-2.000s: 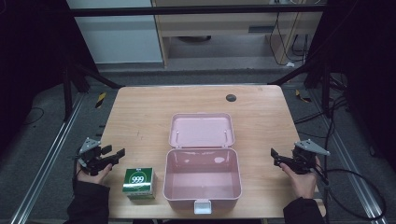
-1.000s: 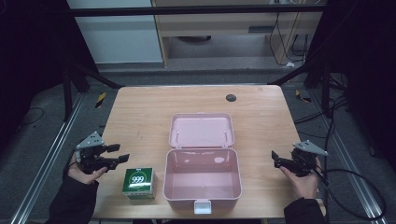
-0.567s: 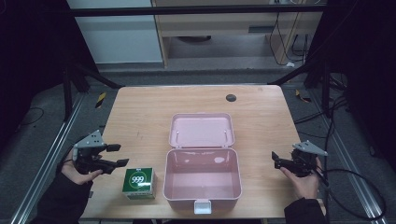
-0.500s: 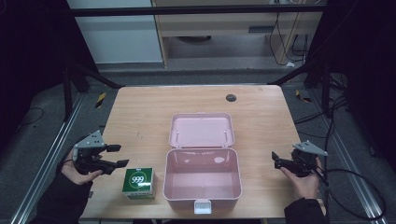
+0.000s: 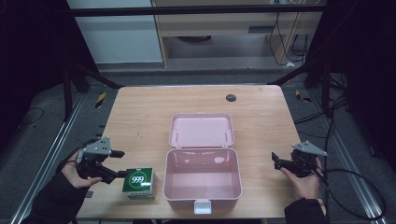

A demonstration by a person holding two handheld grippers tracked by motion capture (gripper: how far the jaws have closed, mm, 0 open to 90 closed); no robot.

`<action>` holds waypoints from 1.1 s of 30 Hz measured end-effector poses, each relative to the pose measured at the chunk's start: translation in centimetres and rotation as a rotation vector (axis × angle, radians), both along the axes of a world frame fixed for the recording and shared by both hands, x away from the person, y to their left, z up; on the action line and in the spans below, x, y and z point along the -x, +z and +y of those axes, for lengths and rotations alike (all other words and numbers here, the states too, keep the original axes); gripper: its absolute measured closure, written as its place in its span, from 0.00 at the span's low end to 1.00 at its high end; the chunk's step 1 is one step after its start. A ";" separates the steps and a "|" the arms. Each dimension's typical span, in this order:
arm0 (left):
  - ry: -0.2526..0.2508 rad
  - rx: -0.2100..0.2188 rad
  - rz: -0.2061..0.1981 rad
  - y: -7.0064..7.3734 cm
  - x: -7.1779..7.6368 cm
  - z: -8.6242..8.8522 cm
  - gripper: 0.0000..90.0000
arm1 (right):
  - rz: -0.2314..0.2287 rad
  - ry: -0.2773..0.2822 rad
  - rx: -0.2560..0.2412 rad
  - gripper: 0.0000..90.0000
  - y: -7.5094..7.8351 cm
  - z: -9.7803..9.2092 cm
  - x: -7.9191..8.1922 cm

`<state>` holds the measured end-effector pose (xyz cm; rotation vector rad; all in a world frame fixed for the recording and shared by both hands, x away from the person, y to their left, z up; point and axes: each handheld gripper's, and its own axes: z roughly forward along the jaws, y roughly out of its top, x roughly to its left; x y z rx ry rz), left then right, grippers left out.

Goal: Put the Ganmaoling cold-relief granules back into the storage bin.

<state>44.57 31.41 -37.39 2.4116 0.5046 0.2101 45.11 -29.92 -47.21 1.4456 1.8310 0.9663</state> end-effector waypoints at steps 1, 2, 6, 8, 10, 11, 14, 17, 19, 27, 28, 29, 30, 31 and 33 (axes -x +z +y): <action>-0.014 -0.006 0.003 0.0 0.1 -0.1 0.27 | 0.001 0.001 0.000 0.03 0.0 0.0 0.0; -0.036 -0.020 0.007 0.0 0.2 -0.4 0.26 | 0.004 0.004 0.002 0.03 -0.1 0.0 0.0; -0.068 -0.054 0.015 0.0 0.4 -0.8 0.23 | 0.004 0.010 0.007 0.03 -0.1 0.1 0.0; -0.081 -0.063 0.021 0.0 0.5 -1.1 0.22 | 0.004 0.013 0.006 0.03 -0.1 0.1 -0.1; -0.100 -0.084 0.027 0.0 0.5 -1.3 0.21 | 0.006 0.014 0.005 0.03 -0.1 0.1 -0.1; -0.106 -0.099 0.027 0.0 0.6 -1.5 0.20 | 0.008 0.015 0.006 0.03 -0.1 0.1 -0.1; -0.114 -0.110 0.037 -0.2 0.6 -1.8 0.18 | 0.010 0.024 0.009 0.03 -0.2 0.1 -0.1; -0.131 -0.136 0.046 -0.5 0.6 -2.2 0.17 | 0.010 0.028 0.013 0.02 -0.2 0.1 -0.1; -0.146 -0.161 0.050 -0.8 0.6 -2.5 0.15 | 0.013 0.034 0.019 0.02 -0.2 0.2 -0.1; -0.194 -0.207 0.038 -1.4 0.3 -3.5 0.14 | 0.017 0.048 0.022 0.02 -0.3 0.4 -0.2; -0.200 -0.214 0.037 -1.5 0.3 -3.7 0.14 | 0.017 0.048 0.022 0.02 -0.3 0.4 -0.2; -0.206 -0.223 0.036 -1.5 0.3 -3.8 0.14 | 0.017 0.049 0.021 0.02 -0.3 0.4 -0.2; -0.211 -0.227 0.034 -1.6 0.2 -4.0 0.14 | 0.018 0.050 0.022 0.02 -0.3 0.4 -0.2; -0.216 -0.231 0.035 -1.6 0.2 -4.1 0.14 | 0.019 0.050 0.022 0.02 -0.3 0.4 -0.2; -0.229 -0.236 0.035 -1.7 0.1 -4.3 0.13 | 0.021 0.052 0.024 0.02 -0.4 0.4 -0.2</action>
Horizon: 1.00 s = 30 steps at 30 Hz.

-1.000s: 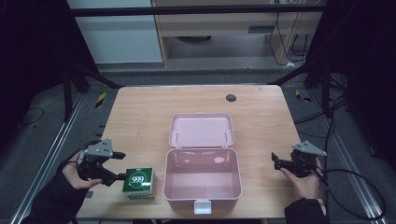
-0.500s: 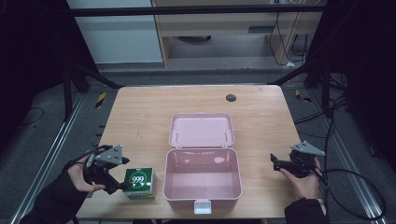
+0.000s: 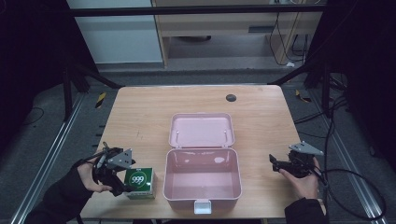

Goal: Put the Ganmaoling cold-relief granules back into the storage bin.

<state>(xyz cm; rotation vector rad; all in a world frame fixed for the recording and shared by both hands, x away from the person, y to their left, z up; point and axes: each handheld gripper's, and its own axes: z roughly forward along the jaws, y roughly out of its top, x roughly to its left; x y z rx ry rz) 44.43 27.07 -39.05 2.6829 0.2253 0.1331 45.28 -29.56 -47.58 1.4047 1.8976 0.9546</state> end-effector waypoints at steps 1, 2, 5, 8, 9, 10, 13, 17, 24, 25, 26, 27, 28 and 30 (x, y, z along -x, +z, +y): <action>-0.005 -0.004 -0.002 0.0 0.0 -0.1 0.12 | 0.001 0.000 0.001 0.02 0.0 0.0 0.0; -0.013 -0.008 0.001 -0.1 -0.1 -0.2 0.12 | 0.003 0.002 -0.001 0.02 0.0 0.0 0.0; -0.023 -0.012 0.002 -0.3 -0.2 -0.5 0.12 | 0.006 0.002 0.001 0.02 -0.1 0.0 0.0; -0.039 -0.013 0.002 -0.3 -0.2 -0.8 0.11 | 0.007 0.005 -0.001 0.02 0.0 0.1 0.0; -0.039 -0.013 0.002 -0.3 -0.2 -0.8 0.11 | 0.007 0.005 -0.001 0.02 0.0 0.1 0.0; -0.053 -0.018 0.004 -0.4 -0.1 -0.9 0.11 | 0.004 0.008 0.003 0.02 0.0 0.1 0.0; -0.067 -0.021 0.009 -0.6 -0.1 -1.1 0.10 | 0.013 0.010 0.003 0.01 -0.1 0.1 -0.1; -0.069 -0.021 0.014 -1.1 -0.2 -1.3 0.09 | 0.018 0.015 0.013 0.01 -0.2 0.2 -0.1; -0.075 -0.059 0.031 -2.1 -0.7 -2.0 0.06 | 0.025 0.023 0.018 0.01 -0.3 0.3 -0.1; -0.078 -0.060 0.030 -2.2 -0.7 -2.1 0.06 | 0.027 0.023 0.020 0.01 -0.3 0.3 -0.1; -0.078 -0.060 0.030 -2.2 -0.7 -2.1 0.06 | 0.026 0.025 0.022 0.01 -0.3 0.3 -0.1; -0.078 -0.063 0.032 -2.4 -0.8 -2.2 0.06 | 0.026 0.025 0.022 0.01 -0.3 0.3 -0.1; -0.083 -0.070 0.033 -2.6 -0.8 -2.3 0.06 | 0.028 0.025 0.021 0.01 -0.3 0.3 -0.1; -0.082 -0.070 0.035 -2.8 -0.8 -2.3 0.06 | 0.031 0.026 0.024 0.01 -0.3 0.4 -0.1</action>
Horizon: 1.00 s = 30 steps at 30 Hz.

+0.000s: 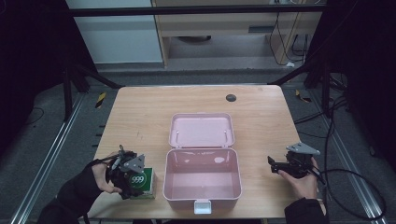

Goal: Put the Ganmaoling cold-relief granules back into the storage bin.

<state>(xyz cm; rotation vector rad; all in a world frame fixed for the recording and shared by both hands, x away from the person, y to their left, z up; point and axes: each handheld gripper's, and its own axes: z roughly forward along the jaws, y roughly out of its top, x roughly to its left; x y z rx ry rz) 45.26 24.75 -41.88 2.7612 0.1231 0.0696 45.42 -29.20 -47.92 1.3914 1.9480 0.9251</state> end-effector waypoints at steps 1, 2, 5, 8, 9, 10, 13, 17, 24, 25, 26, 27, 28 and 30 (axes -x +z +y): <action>0.002 -0.002 0.002 -0.4 0.0 -0.1 0.06 | 0.001 0.003 0.002 0.01 0.0 0.0 0.0; 0.002 -0.002 0.002 -0.4 0.0 -0.1 0.06 | 0.001 0.003 0.002 0.01 0.0 0.0 0.0; 0.000 -0.004 0.014 -1.0 -0.2 -0.1 0.07 | 0.007 0.008 0.004 0.01 -0.1 0.1 0.0; 0.000 -0.004 0.022 -1.5 -0.3 -0.1 0.08 | 0.011 0.013 0.008 0.01 -0.2 0.2 -0.1; 0.000 -0.004 0.022 -1.5 -0.3 -0.1 0.09 | 0.011 0.013 0.008 0.01 -0.2 0.2 -0.1; 0.000 -0.006 0.028 -1.6 -0.4 -0.1 0.10 | 0.015 0.013 0.007 0.01 -0.2 0.2 -0.1; 0.002 -0.009 0.041 -1.8 -0.5 -0.1 0.11 | 0.014 0.017 0.010 0.01 -0.3 0.2 -0.1; 0.007 -0.001 0.049 -1.9 -0.5 0.0 0.13 | 0.020 0.019 0.005 0.01 -0.3 0.3 -0.1; 0.011 -0.002 0.054 -1.7 -0.5 0.1 0.16 | 0.025 0.021 0.003 0.01 -0.3 0.3 -0.1; 0.015 0.000 0.060 -1.6 -0.5 0.1 0.16 | 0.025 0.021 0.003 0.01 -0.3 0.3 -0.1; 0.011 0.004 0.059 -1.4 -0.4 0.2 0.16 | 0.024 0.023 0.008 0.01 -0.4 0.3 -0.1; 0.011 0.004 0.059 -1.4 -0.4 0.2 0.16 | 0.023 0.025 0.009 0.01 -0.4 0.3 -0.2; 0.011 0.009 0.055 -1.3 -0.4 0.2 0.16 | 0.024 0.025 0.008 0.01 -0.4 0.3 -0.2; 0.012 0.010 0.054 -0.9 -0.2 0.3 0.16 | 0.024 0.024 0.009 0.01 -0.4 0.3 -0.2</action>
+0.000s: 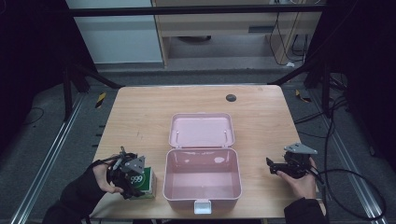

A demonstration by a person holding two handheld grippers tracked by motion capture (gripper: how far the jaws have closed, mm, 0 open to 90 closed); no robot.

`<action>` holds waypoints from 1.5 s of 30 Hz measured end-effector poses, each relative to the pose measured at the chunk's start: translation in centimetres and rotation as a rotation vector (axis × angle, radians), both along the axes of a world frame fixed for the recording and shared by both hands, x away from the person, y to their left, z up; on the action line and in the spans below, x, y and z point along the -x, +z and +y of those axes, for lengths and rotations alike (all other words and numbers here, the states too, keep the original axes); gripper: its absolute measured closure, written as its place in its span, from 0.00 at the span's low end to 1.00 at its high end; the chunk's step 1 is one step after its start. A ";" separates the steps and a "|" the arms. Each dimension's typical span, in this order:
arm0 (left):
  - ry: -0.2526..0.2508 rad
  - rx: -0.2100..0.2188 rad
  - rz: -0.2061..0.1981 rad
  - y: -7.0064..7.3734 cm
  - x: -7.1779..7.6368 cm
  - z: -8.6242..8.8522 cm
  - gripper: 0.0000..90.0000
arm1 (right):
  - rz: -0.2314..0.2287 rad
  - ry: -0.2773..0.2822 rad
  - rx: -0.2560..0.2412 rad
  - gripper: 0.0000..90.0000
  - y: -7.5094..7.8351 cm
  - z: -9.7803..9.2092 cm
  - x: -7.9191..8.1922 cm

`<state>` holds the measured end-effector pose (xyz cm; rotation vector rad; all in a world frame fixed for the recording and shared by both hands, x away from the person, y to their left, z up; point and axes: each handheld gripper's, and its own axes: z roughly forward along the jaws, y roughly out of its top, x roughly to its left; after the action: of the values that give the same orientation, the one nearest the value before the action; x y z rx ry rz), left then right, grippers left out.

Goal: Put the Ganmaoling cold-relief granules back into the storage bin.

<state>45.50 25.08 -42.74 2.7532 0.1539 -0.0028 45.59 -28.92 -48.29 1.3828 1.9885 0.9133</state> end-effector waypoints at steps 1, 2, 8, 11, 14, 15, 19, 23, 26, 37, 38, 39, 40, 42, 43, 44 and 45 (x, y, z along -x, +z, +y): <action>0.001 0.001 -0.003 0.3 0.1 0.0 0.16 | 0.001 0.001 0.000 0.01 0.0 0.0 0.0; 0.005 0.005 -0.002 0.4 0.1 0.1 0.16 | 0.000 0.001 0.000 0.01 0.0 0.0 0.0; 0.022 0.028 -0.016 2.3 0.2 0.4 0.16 | -0.001 0.002 0.001 0.01 0.0 0.0 0.0; 0.026 0.029 -0.022 2.9 0.2 0.4 0.16 | 0.003 0.001 -0.007 0.02 0.0 0.0 0.1; 0.027 0.037 -0.030 3.7 0.3 0.4 0.16 | 0.005 0.002 -0.014 0.03 0.0 0.1 0.1; 0.028 0.041 -0.031 3.8 0.3 0.4 0.16 | 0.004 0.002 -0.015 0.03 0.1 0.1 0.1; 0.033 0.060 -0.039 4.9 0.4 0.3 0.16 | 0.001 0.002 -0.012 0.03 0.0 0.0 0.1; 0.033 0.066 -0.044 5.6 0.6 0.3 0.16 | 0.003 0.001 -0.013 0.03 0.0 0.1 0.1; 0.038 0.077 -0.037 6.4 0.7 0.3 0.16 | 0.002 0.001 -0.014 0.03 0.0 0.1 0.1; 0.031 0.087 -0.038 8.6 1.1 -0.4 0.16 | 0.002 0.002 -0.013 0.03 0.0 0.0 0.1; 0.030 0.085 -0.039 8.8 1.1 -0.5 0.16 | 0.002 0.002 -0.014 0.03 0.0 0.1 0.1; 0.028 0.084 -0.040 9.2 1.2 -0.6 0.16 | 0.002 0.001 -0.015 0.03 0.0 0.0 0.1; 0.028 0.084 -0.040 9.2 1.2 -0.6 0.16 | 0.002 0.001 -0.015 0.03 0.0 0.0 0.1; 0.020 0.086 -0.041 9.6 1.2 -0.9 0.16 | 0.004 0.002 -0.015 0.03 0.0 0.1 0.1; 0.020 0.086 -0.041 9.6 1.2 -0.9 0.16 | 0.004 0.002 -0.015 0.03 0.0 0.1 0.1; 0.020 0.089 -0.040 9.8 1.2 -0.9 0.16 | 0.003 0.002 -0.013 0.03 0.0 0.1 0.1; 0.019 0.091 -0.042 10.0 1.3 -1.0 0.16 | 0.003 0.002 -0.015 0.03 0.0 0.1 0.1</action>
<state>44.24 24.08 -32.72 2.6584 0.1640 0.0514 45.52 -28.87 -48.25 1.3913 1.9893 0.9296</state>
